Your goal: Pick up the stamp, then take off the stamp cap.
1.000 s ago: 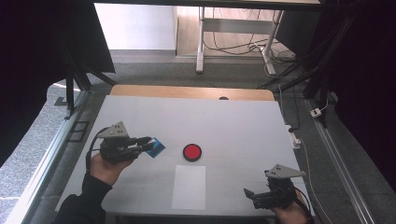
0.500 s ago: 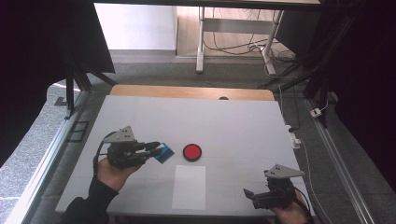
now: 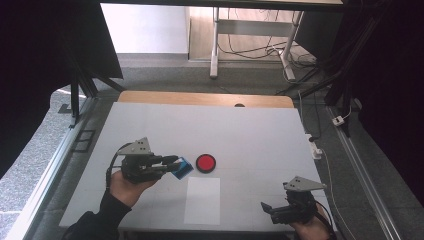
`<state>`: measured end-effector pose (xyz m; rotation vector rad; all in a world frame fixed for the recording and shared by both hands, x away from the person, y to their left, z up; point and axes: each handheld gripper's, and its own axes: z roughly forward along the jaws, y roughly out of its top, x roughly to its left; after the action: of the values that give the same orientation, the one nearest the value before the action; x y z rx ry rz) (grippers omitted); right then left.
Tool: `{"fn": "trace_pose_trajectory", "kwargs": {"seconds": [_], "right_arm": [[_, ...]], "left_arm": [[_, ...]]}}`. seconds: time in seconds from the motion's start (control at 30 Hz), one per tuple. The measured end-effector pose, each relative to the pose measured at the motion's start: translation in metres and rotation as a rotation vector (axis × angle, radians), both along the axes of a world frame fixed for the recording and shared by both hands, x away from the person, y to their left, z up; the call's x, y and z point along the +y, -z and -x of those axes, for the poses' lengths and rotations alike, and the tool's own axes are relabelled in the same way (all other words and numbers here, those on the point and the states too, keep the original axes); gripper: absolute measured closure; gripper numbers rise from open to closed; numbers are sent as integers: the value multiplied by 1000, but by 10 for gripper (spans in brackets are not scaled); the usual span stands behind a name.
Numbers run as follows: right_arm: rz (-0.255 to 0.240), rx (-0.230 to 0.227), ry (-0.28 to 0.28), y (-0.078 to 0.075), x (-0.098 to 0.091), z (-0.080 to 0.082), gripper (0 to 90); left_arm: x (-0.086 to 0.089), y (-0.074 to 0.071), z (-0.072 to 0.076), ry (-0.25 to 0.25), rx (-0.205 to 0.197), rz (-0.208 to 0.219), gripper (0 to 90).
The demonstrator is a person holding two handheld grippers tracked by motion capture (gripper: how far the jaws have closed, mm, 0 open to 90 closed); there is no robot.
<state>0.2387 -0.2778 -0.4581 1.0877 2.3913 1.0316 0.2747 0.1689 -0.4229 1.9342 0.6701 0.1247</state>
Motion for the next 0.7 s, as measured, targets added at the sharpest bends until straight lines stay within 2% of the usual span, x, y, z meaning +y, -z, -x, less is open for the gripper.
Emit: {"fn": "trace_pose_trajectory", "kwargs": {"seconds": [0.2,0.47,0.5,0.63,0.7], "right_arm": [[-26,-16,5,-2,-2,1,0],[-58,-37,-22,-7,6,3,0],[-82,-40,-30,-7,8,2,0],[-86,-49,-49,-8,11,1,0],[-93,-54,-81,-7,15,0,0]], "left_arm": [[-1,0,0,11,5,2,711],[-3,1,-1,23,10,-2,711],[-3,2,-1,25,10,-4,711],[-4,2,-1,31,11,-12,711],[-4,3,-2,31,11,-13,711]]}}
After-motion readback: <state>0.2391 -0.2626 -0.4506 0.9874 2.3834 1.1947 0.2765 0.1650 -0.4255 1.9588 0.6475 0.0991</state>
